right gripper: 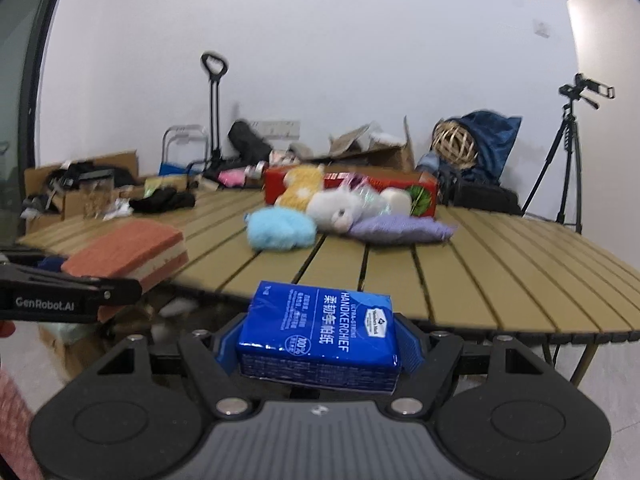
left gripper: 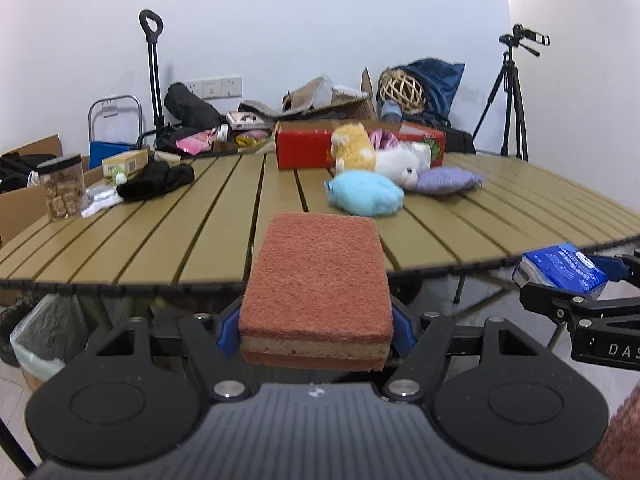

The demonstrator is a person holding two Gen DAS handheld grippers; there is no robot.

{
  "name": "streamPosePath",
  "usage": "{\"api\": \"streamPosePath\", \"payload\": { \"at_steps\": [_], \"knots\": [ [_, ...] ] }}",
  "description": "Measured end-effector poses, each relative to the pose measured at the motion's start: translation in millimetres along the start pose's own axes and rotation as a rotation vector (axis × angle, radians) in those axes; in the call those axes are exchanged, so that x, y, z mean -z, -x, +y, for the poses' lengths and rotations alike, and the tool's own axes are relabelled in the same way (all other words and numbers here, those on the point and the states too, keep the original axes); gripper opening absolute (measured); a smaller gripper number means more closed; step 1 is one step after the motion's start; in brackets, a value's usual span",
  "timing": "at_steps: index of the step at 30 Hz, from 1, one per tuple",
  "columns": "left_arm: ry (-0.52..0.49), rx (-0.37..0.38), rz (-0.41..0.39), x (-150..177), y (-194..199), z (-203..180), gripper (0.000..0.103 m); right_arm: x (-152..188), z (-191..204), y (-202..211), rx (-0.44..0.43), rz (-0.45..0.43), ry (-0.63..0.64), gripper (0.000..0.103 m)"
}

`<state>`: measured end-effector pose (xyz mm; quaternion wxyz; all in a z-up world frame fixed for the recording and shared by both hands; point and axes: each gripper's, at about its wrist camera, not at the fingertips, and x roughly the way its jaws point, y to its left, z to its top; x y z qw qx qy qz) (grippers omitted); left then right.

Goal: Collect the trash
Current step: 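Carry the tissue pack and sponge with both tools down toward the black bin, then lower the tissue pack into the bin and open the right tool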

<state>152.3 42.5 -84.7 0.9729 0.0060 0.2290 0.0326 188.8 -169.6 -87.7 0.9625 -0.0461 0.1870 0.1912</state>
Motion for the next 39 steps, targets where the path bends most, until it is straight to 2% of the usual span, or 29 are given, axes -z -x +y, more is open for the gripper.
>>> {"api": "streamPosePath", "payload": {
  "at_steps": [13, 24, 32, 39],
  "knots": [
    [-0.024, -0.009, 0.124, 38, 20, -1, 0.071, 34, 19, 19, -0.062, 0.179, 0.057, 0.074],
    [-0.001, -0.022, 0.294, 67, 19, 3, 0.071, 53, 20, 15, -0.072, 0.365, 0.026, 0.073],
    [0.003, -0.054, 0.375, 77, 12, 9, 0.071, 69, 16, 2, -0.085, 0.519, -0.016, 0.073],
    [0.017, -0.072, 0.443, 86, 0, 14, 0.071, 77, 19, -6, -0.083, 0.588, -0.019, 0.073]
  ]
}}
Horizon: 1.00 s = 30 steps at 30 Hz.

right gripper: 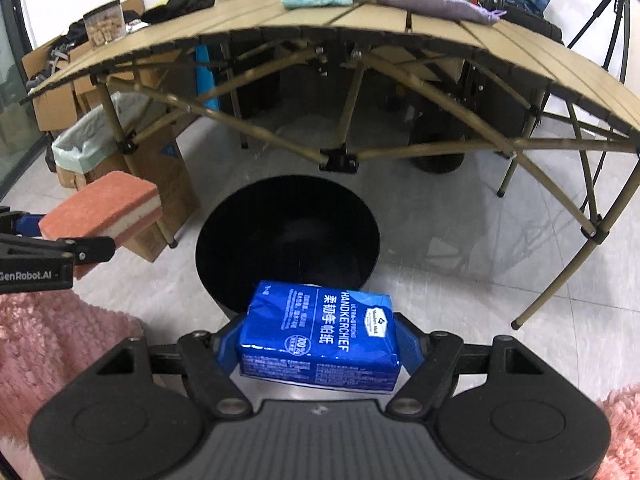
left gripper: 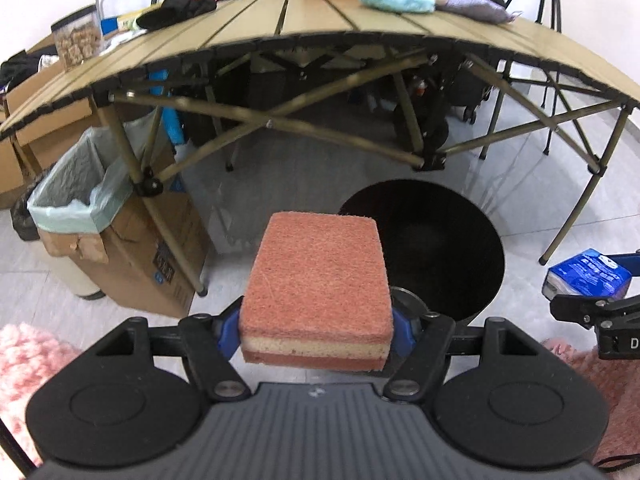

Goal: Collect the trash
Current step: 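Lower the tissue pack into the bin and open the right tool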

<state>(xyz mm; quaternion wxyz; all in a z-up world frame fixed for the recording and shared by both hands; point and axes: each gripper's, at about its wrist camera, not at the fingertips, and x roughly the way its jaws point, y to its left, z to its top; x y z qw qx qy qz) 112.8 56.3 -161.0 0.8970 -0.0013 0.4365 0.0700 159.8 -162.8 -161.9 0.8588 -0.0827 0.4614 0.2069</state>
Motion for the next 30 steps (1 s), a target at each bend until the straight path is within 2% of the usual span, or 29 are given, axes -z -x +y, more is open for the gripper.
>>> {"api": "streamPosePath", "payload": {
  "at_steps": [15, 23, 30],
  "knots": [
    [0.055, -0.019, 0.083, 3, -23, 15, 0.071, -2, 4, -35, -0.017, 0.108, 0.003, 0.073],
    [0.075, -0.039, 0.104, 1, -33, 22, 0.071, -12, 9, -55, -0.032, 0.135, 0.021, 0.073],
    [0.084, -0.055, 0.125, -3, -44, 27, 0.071, -26, 14, -69, -0.049, 0.124, 0.039, 0.073]
  ]
}}
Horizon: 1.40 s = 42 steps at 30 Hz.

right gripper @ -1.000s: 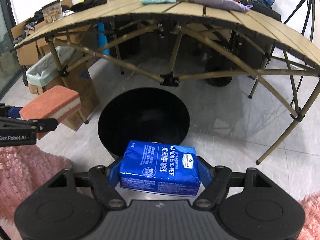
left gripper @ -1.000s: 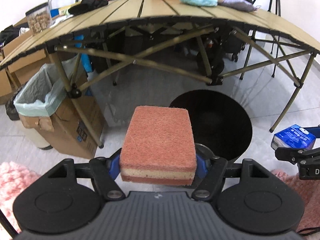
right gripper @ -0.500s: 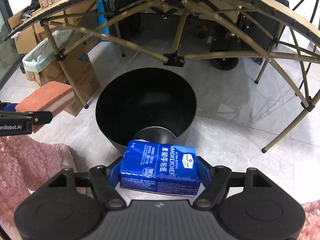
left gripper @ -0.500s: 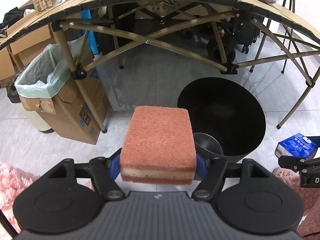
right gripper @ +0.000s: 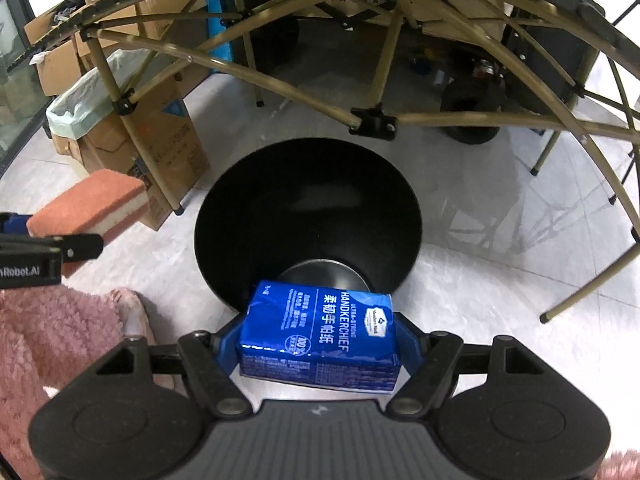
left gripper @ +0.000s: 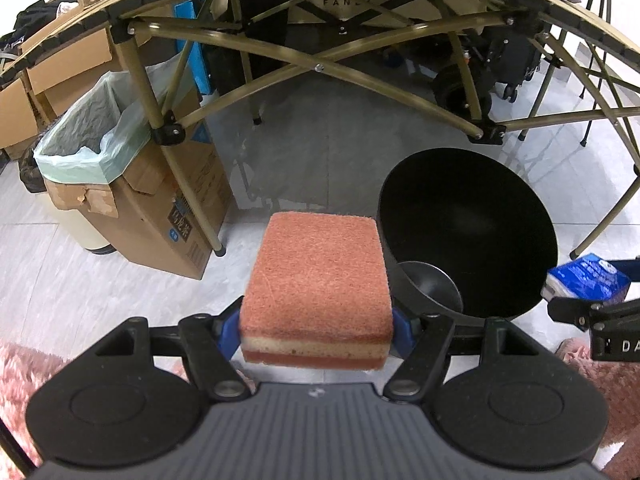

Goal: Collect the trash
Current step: 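Lower the tissue pack into the bin and open the right tool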

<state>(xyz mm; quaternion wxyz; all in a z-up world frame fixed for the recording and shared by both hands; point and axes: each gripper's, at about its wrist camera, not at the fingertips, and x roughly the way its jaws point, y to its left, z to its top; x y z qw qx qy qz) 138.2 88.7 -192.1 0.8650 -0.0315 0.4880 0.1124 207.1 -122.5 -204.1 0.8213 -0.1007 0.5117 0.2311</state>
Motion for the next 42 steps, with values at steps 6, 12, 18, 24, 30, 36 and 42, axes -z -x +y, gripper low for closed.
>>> {"api": "streamPosePath", "payload": {
  "at_steps": [6, 12, 18, 24, 30, 36, 42],
  "knots": [
    [0.005, -0.017, 0.014, -5, -7, 2, 0.071, -18, 4, -11, -0.023, -0.015, 0.013, 0.073],
    [0.005, -0.025, 0.024, -9, -13, 3, 0.071, -37, 7, -24, -0.036, -0.029, 0.022, 0.073],
    [0.0, -0.031, 0.03, -13, -18, 1, 0.071, -48, 6, -37, -0.034, -0.037, 0.016, 0.073],
    [0.0, -0.029, 0.032, -16, -21, 1, 0.071, -54, 3, -47, -0.029, -0.057, 0.005, 0.074],
    [0.002, -0.025, 0.033, -18, -21, 2, 0.071, -56, 0, -53, -0.025, -0.059, -0.006, 0.075],
    [0.002, -0.026, 0.032, -18, -22, 2, 0.071, -56, 1, -51, -0.018, -0.083, 0.002, 0.102],
    [-0.002, -0.028, 0.032, -19, -22, 1, 0.071, -55, 0, -52, -0.004, -0.08, 0.011, 0.103]
  ]
}}
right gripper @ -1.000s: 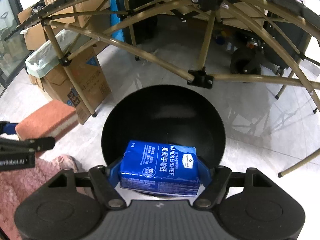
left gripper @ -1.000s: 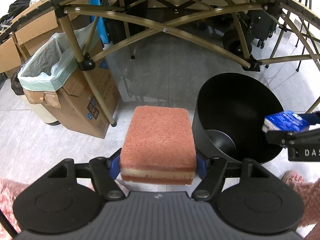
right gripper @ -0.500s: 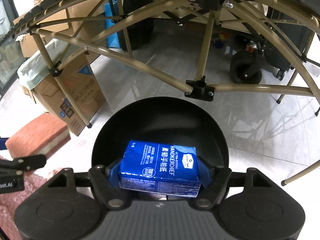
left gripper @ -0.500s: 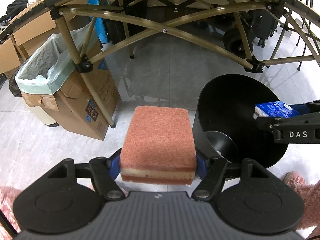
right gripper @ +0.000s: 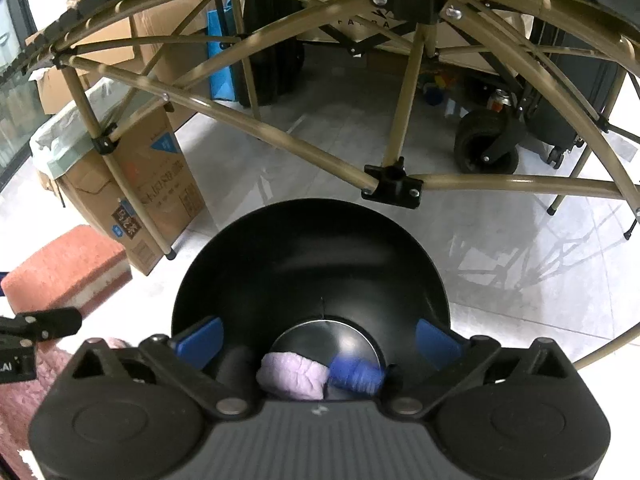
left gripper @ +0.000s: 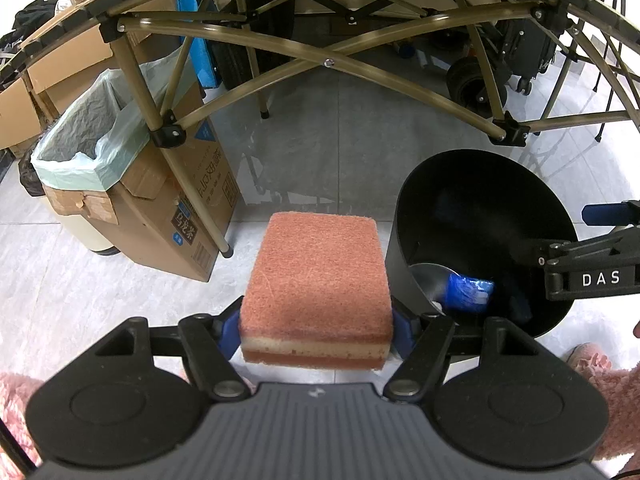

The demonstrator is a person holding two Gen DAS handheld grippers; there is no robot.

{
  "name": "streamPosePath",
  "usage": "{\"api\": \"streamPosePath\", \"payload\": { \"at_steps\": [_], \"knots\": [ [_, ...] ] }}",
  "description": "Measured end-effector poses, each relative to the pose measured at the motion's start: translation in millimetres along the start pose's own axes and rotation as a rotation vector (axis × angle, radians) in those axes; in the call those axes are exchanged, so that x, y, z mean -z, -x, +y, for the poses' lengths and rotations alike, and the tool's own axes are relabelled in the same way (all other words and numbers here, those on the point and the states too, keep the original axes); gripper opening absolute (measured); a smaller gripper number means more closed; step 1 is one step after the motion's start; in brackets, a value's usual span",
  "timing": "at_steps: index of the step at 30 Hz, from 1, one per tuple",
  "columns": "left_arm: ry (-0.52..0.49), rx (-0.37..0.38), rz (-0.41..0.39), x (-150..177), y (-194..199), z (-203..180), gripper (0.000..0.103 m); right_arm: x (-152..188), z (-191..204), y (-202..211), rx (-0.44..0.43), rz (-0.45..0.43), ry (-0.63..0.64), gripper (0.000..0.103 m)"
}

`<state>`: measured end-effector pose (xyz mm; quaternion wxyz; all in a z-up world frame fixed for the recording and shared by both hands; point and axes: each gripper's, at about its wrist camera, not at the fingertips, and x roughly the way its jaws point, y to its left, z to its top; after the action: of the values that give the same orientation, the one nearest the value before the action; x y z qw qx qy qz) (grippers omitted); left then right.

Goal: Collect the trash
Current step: 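Lower the tissue pack into the bin and open the right tool, then move the sponge over the bin and open the left tool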

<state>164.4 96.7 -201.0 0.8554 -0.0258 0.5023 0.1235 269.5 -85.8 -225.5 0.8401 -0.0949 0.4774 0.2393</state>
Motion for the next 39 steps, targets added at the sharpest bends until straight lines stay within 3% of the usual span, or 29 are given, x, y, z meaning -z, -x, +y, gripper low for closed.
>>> {"api": "streamPosePath", "payload": {
  "at_steps": [19, 39],
  "knots": [
    [-0.062, -0.004, -0.035, -5, 5, -21, 0.071, 5, -10, 13, 0.045, -0.029, -0.012, 0.103],
    [-0.186, 0.071, -0.06, -25, -3, -77, 0.071, -2, -66, 51, 0.177, -0.128, -0.137, 0.103]
  ]
}}
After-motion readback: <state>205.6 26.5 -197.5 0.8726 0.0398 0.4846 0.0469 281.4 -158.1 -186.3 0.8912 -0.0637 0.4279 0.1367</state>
